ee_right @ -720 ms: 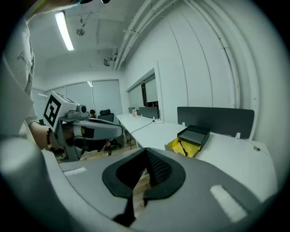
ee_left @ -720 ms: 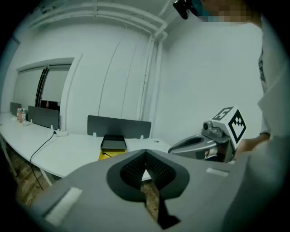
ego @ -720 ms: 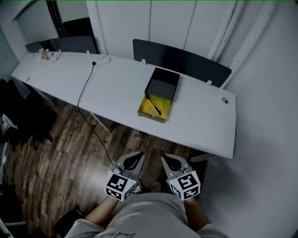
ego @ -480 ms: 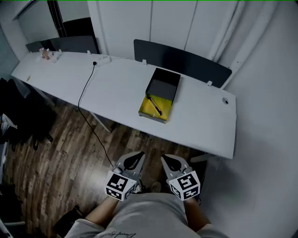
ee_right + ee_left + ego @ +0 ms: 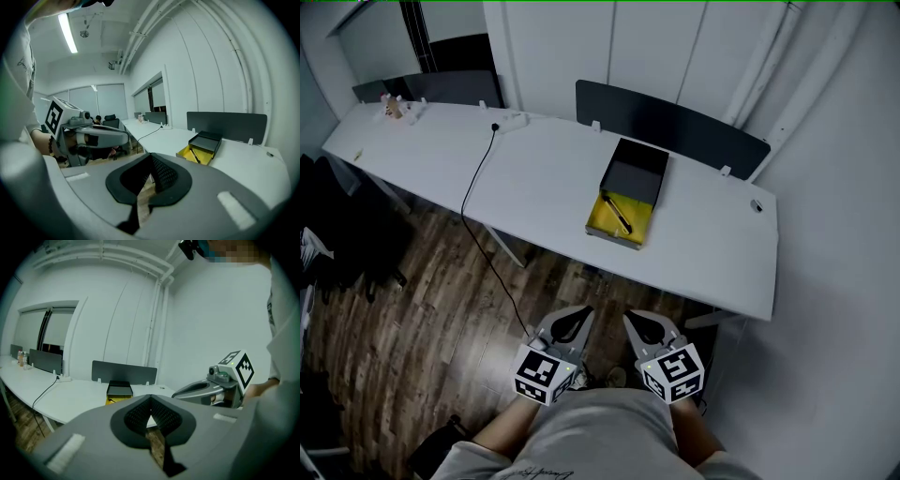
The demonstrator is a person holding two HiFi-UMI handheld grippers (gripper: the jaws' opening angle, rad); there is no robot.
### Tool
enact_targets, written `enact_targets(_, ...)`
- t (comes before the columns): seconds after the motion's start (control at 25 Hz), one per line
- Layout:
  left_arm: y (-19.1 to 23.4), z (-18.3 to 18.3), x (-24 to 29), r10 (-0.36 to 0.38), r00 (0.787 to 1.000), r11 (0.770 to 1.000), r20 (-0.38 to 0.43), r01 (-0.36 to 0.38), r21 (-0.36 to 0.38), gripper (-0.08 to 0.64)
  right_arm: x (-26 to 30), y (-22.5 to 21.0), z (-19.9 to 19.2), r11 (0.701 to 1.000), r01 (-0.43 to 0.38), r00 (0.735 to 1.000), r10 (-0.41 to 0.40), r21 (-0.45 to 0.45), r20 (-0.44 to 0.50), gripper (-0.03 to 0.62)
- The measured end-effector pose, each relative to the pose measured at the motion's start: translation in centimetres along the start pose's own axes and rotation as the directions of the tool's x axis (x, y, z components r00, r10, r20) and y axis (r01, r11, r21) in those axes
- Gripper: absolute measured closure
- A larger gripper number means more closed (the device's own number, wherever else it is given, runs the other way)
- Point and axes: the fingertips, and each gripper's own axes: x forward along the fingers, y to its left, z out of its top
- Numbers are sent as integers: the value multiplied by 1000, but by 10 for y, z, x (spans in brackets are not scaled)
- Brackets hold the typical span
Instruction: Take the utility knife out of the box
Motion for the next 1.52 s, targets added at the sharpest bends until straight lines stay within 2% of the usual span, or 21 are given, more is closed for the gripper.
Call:
enact_targets(0.44, 30, -1, -25, -27, 999, 1000, 17, 27, 4, 560, 19, 30, 14, 999, 26, 1000, -26, -22, 11, 578)
enact_targets(0.84, 48, 3, -20, -39, 999, 999, 22, 39, -1, 560, 39, 29, 23, 999, 25, 1000, -25, -29, 11, 578)
enact_targets(1.12, 67, 9, 4, -31, 999, 1000, 20, 31, -1, 560, 60, 7, 33, 999, 17, 1000, -17, -34, 22, 578)
enact_targets(1.52, 106, 25, 79, -10, 1000, 1000, 4, 10, -11, 560, 110, -62, 54, 1000, -1, 1000, 2, -29, 11, 578)
